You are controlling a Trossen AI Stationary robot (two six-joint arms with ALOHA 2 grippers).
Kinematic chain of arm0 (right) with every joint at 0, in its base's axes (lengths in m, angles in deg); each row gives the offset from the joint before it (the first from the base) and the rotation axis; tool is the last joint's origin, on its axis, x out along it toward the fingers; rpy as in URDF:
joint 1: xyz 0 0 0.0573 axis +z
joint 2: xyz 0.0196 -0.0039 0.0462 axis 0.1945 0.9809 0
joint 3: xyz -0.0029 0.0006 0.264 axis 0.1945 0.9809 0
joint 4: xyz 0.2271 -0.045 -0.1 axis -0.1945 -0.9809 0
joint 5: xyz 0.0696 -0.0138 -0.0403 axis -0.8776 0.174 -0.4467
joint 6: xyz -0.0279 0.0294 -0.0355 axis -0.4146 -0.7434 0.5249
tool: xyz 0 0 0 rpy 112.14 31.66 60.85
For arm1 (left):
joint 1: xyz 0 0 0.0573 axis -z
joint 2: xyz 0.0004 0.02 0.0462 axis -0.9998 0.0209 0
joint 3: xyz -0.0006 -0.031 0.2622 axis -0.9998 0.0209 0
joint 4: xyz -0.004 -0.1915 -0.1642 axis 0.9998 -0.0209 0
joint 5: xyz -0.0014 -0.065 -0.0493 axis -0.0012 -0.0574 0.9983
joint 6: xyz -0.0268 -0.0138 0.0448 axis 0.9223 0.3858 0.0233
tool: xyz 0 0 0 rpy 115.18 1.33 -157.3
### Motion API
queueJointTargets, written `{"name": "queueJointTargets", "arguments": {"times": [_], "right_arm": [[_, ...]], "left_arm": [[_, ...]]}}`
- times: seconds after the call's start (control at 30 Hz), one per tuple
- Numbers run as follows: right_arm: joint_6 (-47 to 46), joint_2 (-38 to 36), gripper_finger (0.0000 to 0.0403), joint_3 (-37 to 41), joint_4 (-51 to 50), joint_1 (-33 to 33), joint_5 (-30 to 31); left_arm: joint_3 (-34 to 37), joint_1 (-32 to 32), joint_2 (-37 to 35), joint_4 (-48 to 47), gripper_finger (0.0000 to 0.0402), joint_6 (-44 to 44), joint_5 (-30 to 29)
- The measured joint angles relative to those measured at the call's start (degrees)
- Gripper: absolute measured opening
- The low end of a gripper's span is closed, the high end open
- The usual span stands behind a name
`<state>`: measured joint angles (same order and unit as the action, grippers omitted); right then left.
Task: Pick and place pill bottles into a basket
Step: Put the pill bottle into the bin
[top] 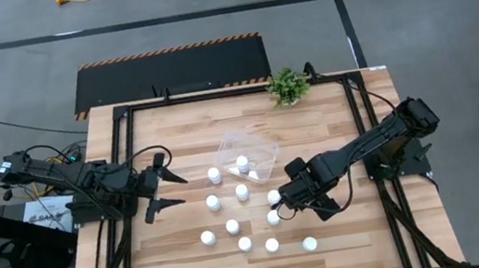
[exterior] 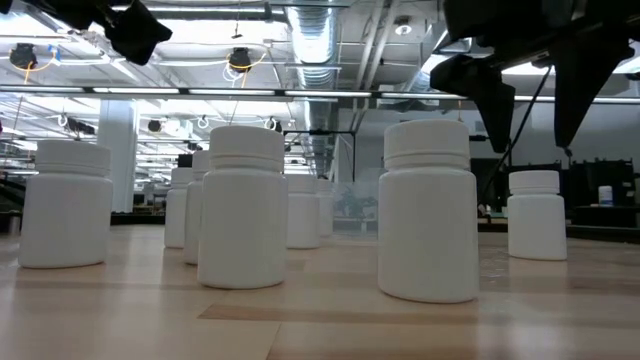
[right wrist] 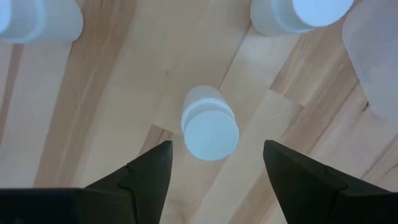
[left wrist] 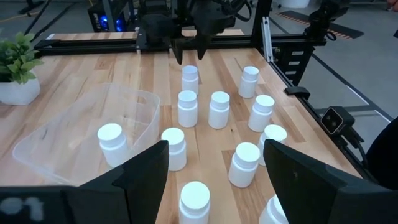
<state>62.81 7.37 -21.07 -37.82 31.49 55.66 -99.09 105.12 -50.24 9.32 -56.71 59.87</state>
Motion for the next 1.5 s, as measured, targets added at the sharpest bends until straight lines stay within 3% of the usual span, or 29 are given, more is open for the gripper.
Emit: {"name": "queueJointTargets", "arguments": {"times": [0.73,1.5], "right_arm": [[-0.46,0.02,0.0244,7.06,8.65,0.72,-0.02],[-0.48,0.02,0.0234,7.14,9.01,0.59,-0.02]], "left_arm": [[0.00,-0.01,-0.01,-0.10,0.0251,1.55,-1.35],[0.00,0.00,0.00,-0.03,0.0251,1.57,-1.33]]}}
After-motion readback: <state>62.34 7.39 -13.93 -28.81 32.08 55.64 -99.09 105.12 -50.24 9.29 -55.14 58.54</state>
